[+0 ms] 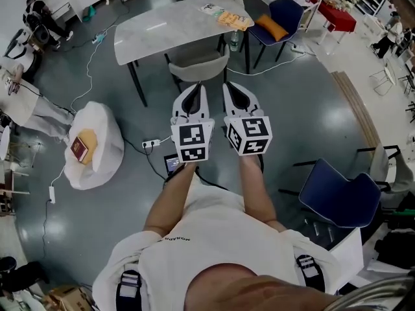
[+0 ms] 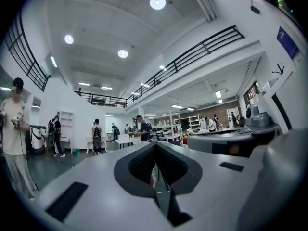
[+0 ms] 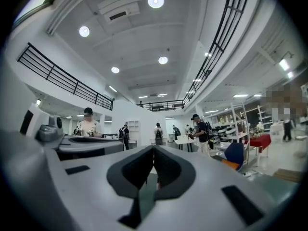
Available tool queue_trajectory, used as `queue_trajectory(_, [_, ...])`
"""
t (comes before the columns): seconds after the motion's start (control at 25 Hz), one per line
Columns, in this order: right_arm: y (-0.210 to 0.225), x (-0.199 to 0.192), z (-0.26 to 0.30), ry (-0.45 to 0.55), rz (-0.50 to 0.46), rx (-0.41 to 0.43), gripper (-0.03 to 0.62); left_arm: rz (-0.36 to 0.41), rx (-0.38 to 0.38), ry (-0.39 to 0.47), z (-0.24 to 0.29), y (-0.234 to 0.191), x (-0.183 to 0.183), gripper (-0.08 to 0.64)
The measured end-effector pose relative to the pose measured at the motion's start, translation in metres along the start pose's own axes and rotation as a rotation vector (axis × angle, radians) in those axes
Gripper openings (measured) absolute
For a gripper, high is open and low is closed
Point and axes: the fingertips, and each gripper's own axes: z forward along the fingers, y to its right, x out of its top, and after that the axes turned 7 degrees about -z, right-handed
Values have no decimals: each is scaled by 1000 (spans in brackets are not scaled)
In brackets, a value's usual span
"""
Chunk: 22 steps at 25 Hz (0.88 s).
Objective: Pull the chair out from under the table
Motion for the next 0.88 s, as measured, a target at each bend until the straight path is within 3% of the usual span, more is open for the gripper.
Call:
queue_trajectory(0.36, [36,-20,42,-16,7,-5,14,-4,12,-21,58,-6,-19,5])
queue_trajectory(0.88, [107,-21,202,-52,17,-14,14,-40,32,-46,217,-69,-10,5])
